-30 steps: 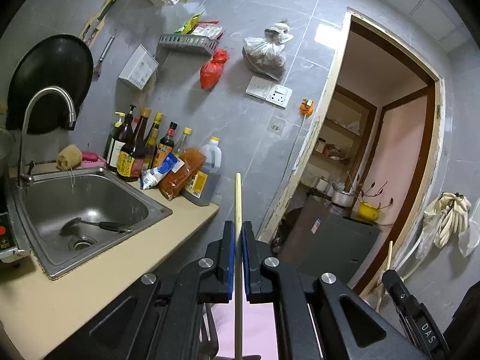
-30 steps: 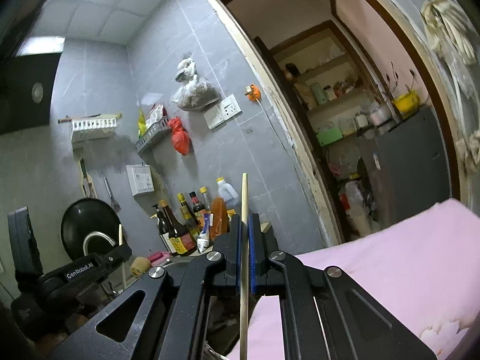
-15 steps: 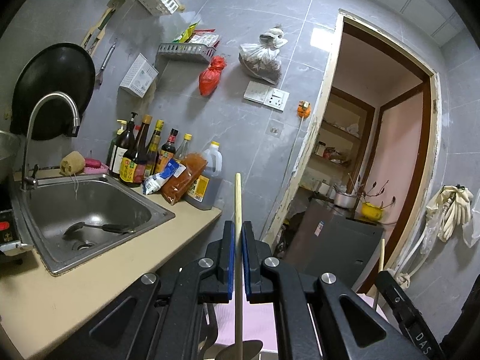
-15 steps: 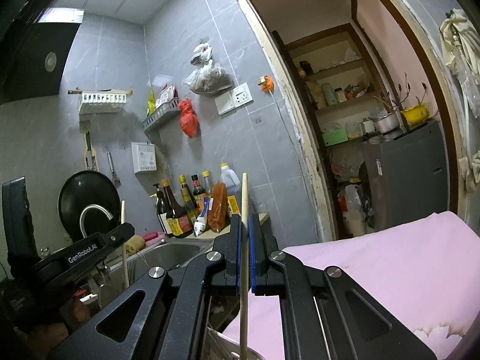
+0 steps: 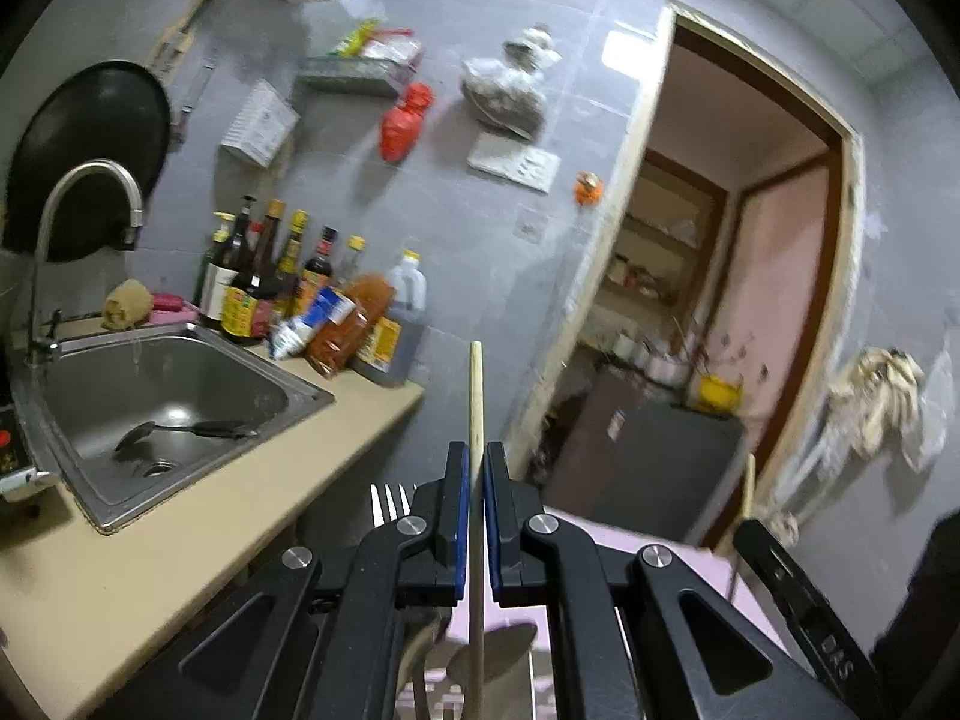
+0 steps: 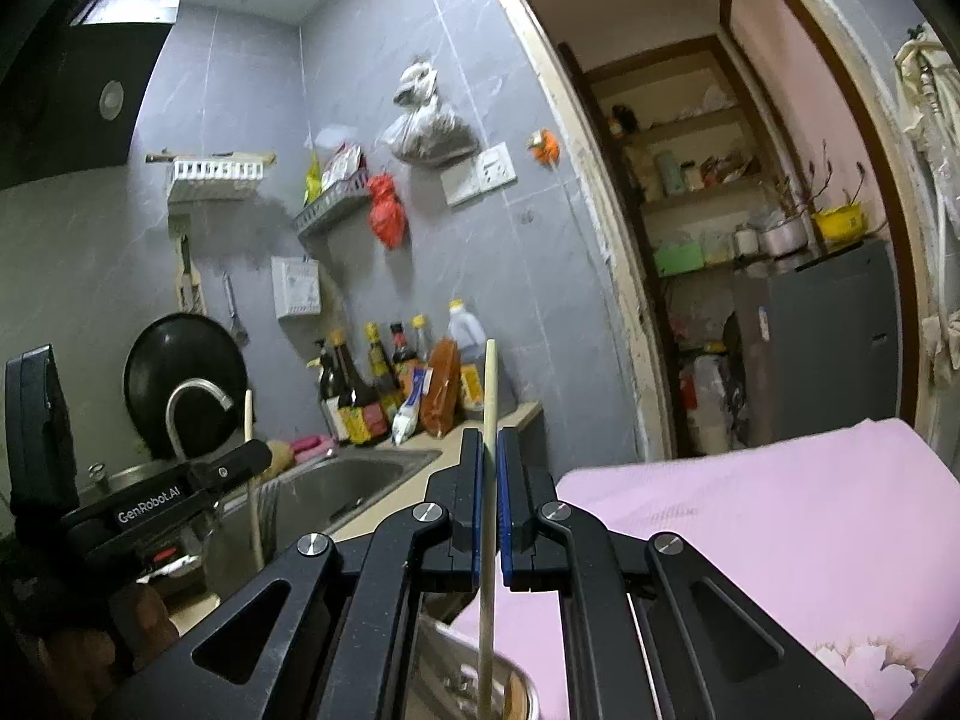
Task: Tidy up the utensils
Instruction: 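Lift the chopstick in the right gripper and carry it over the holder, then open the right gripper to drop the chopstick into the holder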
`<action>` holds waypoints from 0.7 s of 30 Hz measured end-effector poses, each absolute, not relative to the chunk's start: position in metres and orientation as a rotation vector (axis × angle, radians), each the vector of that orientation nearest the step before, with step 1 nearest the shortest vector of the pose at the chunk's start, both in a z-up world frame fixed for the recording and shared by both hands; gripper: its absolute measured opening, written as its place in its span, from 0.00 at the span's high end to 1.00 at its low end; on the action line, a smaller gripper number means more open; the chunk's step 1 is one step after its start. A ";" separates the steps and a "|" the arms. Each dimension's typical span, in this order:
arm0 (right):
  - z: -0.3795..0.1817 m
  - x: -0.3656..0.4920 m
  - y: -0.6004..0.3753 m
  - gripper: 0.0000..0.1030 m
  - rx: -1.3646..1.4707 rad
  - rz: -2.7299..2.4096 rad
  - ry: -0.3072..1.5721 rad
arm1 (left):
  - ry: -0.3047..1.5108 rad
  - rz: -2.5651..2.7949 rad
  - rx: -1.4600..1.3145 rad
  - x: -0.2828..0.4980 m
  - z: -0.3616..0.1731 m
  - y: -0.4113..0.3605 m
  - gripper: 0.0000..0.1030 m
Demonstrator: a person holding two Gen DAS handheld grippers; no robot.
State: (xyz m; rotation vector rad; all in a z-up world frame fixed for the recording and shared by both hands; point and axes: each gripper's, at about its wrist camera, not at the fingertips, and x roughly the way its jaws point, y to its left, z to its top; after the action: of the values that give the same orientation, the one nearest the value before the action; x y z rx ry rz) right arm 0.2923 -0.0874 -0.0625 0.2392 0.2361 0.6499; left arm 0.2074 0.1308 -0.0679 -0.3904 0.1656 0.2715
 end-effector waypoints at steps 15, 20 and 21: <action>-0.057 0.270 -0.093 0.95 0.146 0.642 0.256 | 0.254 0.256 -0.267 0.189 -0.065 0.128 0.94; -0.058 0.266 -0.093 0.95 0.130 0.648 0.279 | 0.296 0.219 -0.239 0.187 -0.068 0.120 0.95; -0.058 0.265 -0.094 0.95 0.129 0.646 0.288 | 0.294 0.218 -0.235 0.185 -0.068 0.119 0.95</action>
State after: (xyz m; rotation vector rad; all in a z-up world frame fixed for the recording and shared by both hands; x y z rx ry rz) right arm 0.2653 -0.0940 -0.0582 0.1286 0.2876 0.6460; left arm 0.1849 0.1185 -0.0684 -0.2352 0.2943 0.2183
